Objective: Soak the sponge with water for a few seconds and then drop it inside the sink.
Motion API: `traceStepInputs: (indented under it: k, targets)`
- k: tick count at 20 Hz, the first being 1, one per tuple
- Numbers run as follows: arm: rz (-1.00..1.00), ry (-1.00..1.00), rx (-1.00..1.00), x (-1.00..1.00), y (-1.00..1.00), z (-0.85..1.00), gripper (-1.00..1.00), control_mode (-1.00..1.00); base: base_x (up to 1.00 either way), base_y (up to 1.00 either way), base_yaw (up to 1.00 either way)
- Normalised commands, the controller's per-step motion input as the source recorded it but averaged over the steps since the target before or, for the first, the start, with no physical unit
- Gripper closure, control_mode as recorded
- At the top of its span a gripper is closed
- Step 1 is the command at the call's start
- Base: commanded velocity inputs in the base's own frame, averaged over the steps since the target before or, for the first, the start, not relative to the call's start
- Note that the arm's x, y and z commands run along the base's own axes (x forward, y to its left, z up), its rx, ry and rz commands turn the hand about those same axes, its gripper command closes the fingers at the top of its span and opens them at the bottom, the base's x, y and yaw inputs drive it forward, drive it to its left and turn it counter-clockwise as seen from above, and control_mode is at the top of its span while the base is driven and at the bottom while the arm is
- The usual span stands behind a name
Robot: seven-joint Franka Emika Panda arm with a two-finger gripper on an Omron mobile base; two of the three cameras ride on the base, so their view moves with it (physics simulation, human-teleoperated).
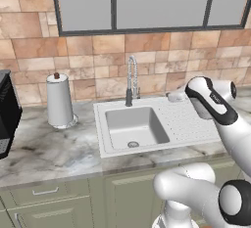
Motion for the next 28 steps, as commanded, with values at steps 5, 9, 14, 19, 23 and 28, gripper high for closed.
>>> traceStepInputs:
  k: [5, 9, 14, 19, 23, 28]
  targets:
    - [0.00, -0.13, 0.00, 0.04, 0.00, -0.16, -1.00, -1.00, 0.00, 0.00, 0.00]
    - [0.00, -0.04, -0.02, 0.07, 0.00, -0.04, -1.00, -1.00, 0.00, 0.00, 0.00]
    - [0.00, 0.00, -0.01, 0.20, 0.00, -0.03, -1.00, -1.00, 0.00, 0.00, 0.00]
    - [0.00, 0.00, 0.00, 0.26, 0.00, 0.00, -1.00, -1.00, 0.00, 0.00, 0.00]
    - [0.00, 0.00, 0.00, 0.31, 0.00, -0.02, -1.00, -1.00, 0.00, 0.00, 0.00]
    - [0.00, 0.00, 0.00, 0.25, 0.00, -0.07, -1.00, -1.00, 0.00, 0.00, 0.00]
